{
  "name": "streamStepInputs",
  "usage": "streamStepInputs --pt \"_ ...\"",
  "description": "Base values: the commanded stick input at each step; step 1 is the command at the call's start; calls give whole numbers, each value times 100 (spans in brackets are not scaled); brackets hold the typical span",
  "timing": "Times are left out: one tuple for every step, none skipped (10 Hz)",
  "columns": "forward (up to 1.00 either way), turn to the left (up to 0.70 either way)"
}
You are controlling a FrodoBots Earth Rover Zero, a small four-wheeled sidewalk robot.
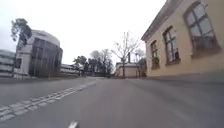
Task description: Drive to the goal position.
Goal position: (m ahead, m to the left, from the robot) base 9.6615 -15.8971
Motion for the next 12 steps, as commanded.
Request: streamStepInputs --pt "100 0" --pt "100 0" --pt "100 0" --pt "100 0" --pt "100 0" --pt "100 -13" --pt "100 -34" --pt "100 -40" --pt "100 -40" --pt "100 -40" --pt "100 -40" --pt "100 -40"
